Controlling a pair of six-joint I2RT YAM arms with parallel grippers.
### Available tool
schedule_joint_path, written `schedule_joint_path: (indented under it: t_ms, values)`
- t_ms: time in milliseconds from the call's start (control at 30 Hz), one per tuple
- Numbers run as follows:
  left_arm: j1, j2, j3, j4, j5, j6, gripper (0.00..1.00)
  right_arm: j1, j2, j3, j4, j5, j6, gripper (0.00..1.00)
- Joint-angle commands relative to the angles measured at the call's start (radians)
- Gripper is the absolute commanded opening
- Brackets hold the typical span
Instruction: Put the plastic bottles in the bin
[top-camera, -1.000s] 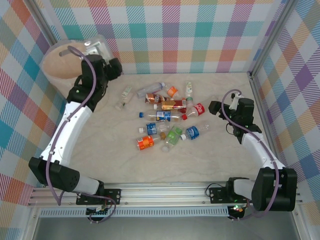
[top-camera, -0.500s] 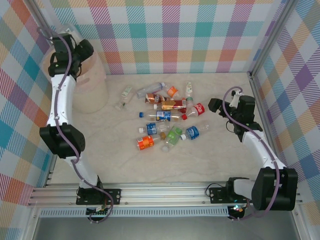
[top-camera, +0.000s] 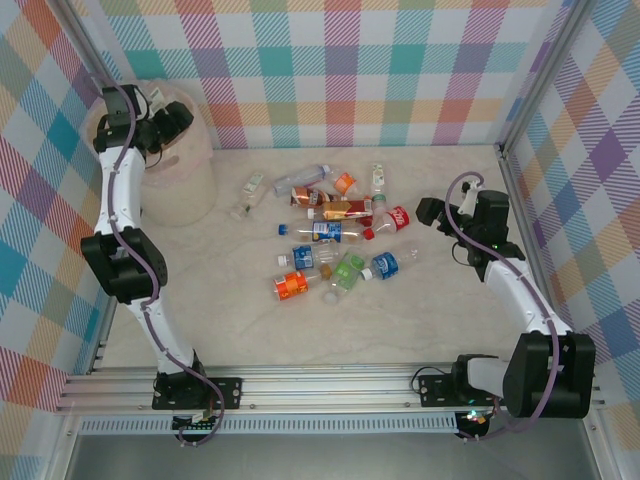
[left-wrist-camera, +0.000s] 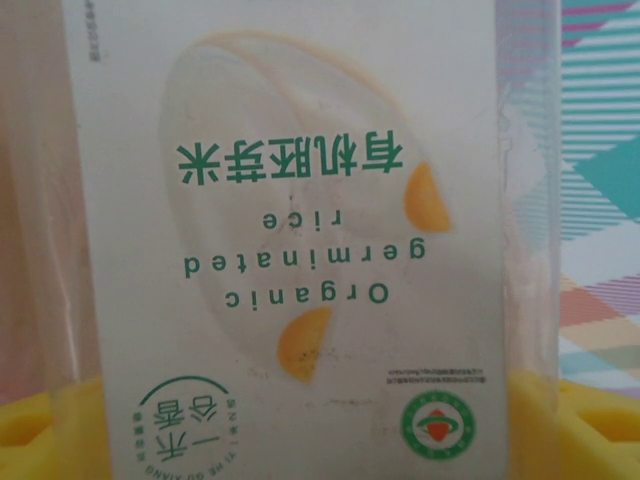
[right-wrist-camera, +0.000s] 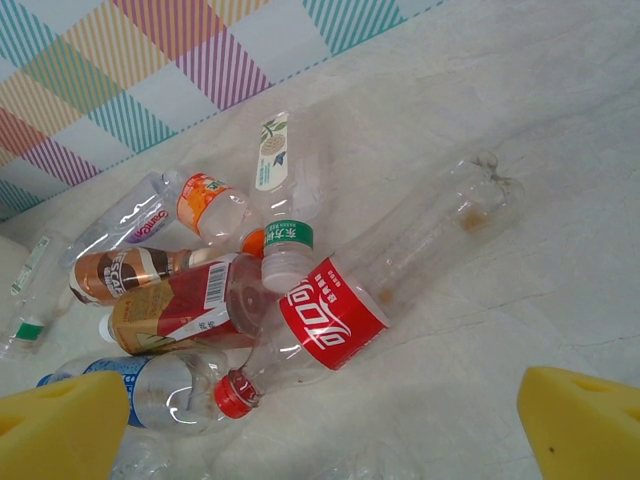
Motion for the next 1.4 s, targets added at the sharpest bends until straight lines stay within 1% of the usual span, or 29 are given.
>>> schedule_joint_path:
  t_ms: [0, 100, 267, 333, 433, 533, 633, 733, 900, 1067, 1100, 1233, 1367]
  values:
    - [0.001, 0.005, 0.018, 0.038, 0.068, -0.02, 0.73, -0.003, 0.009, 0.024, -0.018, -0.015, 0.009, 1.0]
    - [0.001, 0.002, -0.003, 0.038, 0.08, -0.041, 0.74, -0.004, 0.014, 0.024, -0.017, -0.014, 0.009, 1.0]
    - [-0.013, -0.017, -0.06, 0.048, 0.142, -0.087, 0.76, -0.004, 0.033, 0.026, -0.014, -0.022, 0.018, 1.0]
    - [-0.024, -0.032, -0.076, 0.038, 0.131, -0.088, 0.77, -0.003, 0.04, 0.028, -0.014, -0.028, 0.023, 1.0]
    - [-0.032, -0.048, -0.101, 0.021, 0.081, -0.119, 0.79, -0.004, 0.05, 0.03, -0.012, -0.04, 0.03, 1.0]
    - [-0.033, -0.048, -0.13, 0.021, 0.076, -0.154, 0.8, -0.004, 0.059, 0.026, -0.01, -0.048, 0.038, 1.0]
    - [-0.032, -0.035, -0.138, 0.014, 0.067, -0.159, 0.82, -0.004, 0.065, 0.024, -0.011, -0.058, 0.044, 1.0]
    - [-0.032, -0.021, -0.132, -0.002, 0.052, -0.157, 0.84, -0.003, 0.067, 0.023, -0.017, -0.067, 0.045, 1.0]
    - [-0.027, -0.03, -0.096, -0.041, -0.022, -0.131, 0.9, -0.003, 0.066, 0.024, -0.034, -0.07, 0.037, 1.0]
    - [-0.022, -0.036, -0.06, -0.076, -0.028, -0.097, 0.94, -0.004, 0.063, 0.023, -0.052, -0.071, 0.051, 1.0]
    - [-0.022, -0.036, -0.048, -0.094, -0.041, -0.089, 1.0, -0.004, 0.062, 0.023, -0.06, -0.071, 0.057, 1.0]
    - [-0.022, -0.059, -0.031, -0.125, -0.082, -0.058, 1.0, -0.004, 0.054, 0.025, -0.129, -0.048, 0.085, 1.0]
    - [-0.022, -0.077, -0.004, -0.145, -0.075, -0.039, 1.0, -0.004, 0.028, 0.016, -0.218, -0.03, 0.133, 1.0]
